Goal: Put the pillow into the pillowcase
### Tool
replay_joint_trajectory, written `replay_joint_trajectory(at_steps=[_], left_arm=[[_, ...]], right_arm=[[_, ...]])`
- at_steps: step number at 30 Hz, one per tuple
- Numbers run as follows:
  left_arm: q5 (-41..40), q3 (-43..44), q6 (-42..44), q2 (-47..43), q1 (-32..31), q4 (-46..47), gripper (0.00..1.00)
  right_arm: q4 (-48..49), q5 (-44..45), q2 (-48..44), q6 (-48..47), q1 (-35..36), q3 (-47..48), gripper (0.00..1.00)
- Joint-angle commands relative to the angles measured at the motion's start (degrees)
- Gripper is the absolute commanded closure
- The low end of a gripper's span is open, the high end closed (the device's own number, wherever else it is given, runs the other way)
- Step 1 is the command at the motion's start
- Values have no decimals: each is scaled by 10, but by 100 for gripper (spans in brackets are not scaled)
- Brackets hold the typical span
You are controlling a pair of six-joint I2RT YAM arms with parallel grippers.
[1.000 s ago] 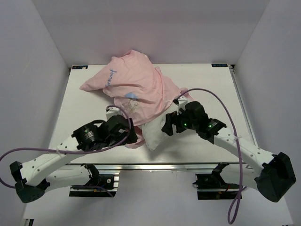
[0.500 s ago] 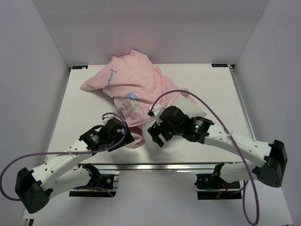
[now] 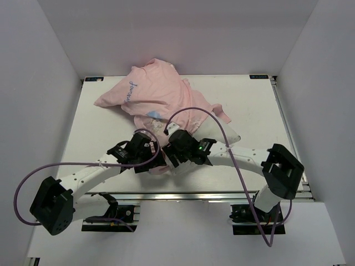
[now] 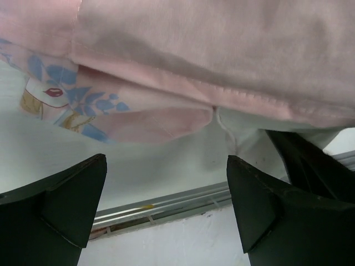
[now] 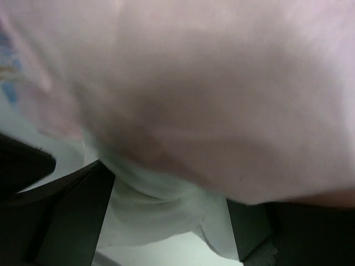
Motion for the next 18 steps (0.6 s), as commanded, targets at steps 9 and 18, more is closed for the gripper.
replay_joint_trajectory(at_steps=[9,18], left_arm=[[-42,36,40,61,11,31,2],[-39,54,62,91,11,53,2]], right_arm=[[57,38,4,40,-20,35,100],[106,-1,-64,29,-52,127,100]])
